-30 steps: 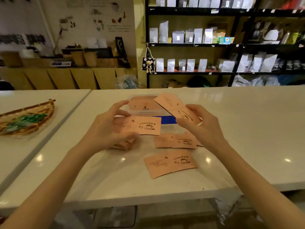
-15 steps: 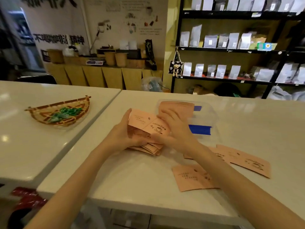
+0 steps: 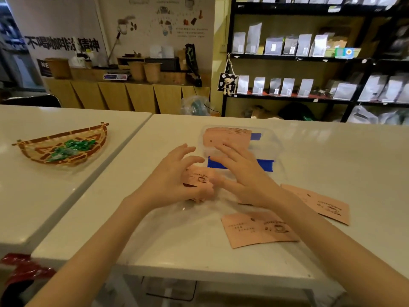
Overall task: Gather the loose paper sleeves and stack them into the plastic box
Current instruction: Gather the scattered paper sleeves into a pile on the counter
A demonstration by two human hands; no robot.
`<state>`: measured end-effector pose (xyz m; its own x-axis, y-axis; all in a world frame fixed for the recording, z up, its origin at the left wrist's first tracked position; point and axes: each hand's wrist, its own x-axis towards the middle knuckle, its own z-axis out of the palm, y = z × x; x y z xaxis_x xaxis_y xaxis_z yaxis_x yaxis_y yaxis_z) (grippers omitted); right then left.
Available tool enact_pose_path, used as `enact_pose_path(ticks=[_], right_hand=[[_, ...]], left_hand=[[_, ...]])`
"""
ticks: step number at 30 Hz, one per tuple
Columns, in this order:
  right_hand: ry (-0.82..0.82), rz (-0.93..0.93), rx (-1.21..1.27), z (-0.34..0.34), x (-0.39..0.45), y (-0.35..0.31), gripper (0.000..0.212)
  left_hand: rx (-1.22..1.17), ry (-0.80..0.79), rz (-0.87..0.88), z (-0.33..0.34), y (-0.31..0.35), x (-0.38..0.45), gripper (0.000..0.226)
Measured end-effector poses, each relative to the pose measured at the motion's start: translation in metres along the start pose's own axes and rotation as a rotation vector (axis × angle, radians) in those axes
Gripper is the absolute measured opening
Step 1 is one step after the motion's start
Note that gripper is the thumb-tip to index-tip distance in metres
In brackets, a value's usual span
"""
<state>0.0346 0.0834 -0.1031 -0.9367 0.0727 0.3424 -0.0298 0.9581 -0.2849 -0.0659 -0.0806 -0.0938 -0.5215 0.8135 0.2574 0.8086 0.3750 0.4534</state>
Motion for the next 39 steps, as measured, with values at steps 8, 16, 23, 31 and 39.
enact_pose_path(ticks=[8, 16, 23, 31, 39], right_hand=[[0.149, 0.258, 0.232, -0.043, -0.057, 0.031, 0.051], [-0.171, 0.373, -0.089, -0.042, -0.101, 0.062, 0.079], [-0.152, 0.375, -0.129, -0.036, -0.104, 0.07, 0.069], [-0.031, 0.327, -0.077, -0.041, -0.103, 0.065, 0.059], [0.234, 0.356, 0.086, -0.065, -0.096, 0.05, 0.052]], left_hand=[[0.013, -0.213, 0.233, 0.028, 0.064, -0.002, 0.077], [0.192, -0.386, 0.203, 0.054, 0.064, -0.023, 0.094], [0.198, -0.333, 0.195, 0.055, 0.056, -0.028, 0.087], [0.064, -0.209, 0.191, 0.053, 0.056, -0.027, 0.071], [-0.046, -0.195, 0.26, 0.02, 0.054, -0.024, 0.068]])
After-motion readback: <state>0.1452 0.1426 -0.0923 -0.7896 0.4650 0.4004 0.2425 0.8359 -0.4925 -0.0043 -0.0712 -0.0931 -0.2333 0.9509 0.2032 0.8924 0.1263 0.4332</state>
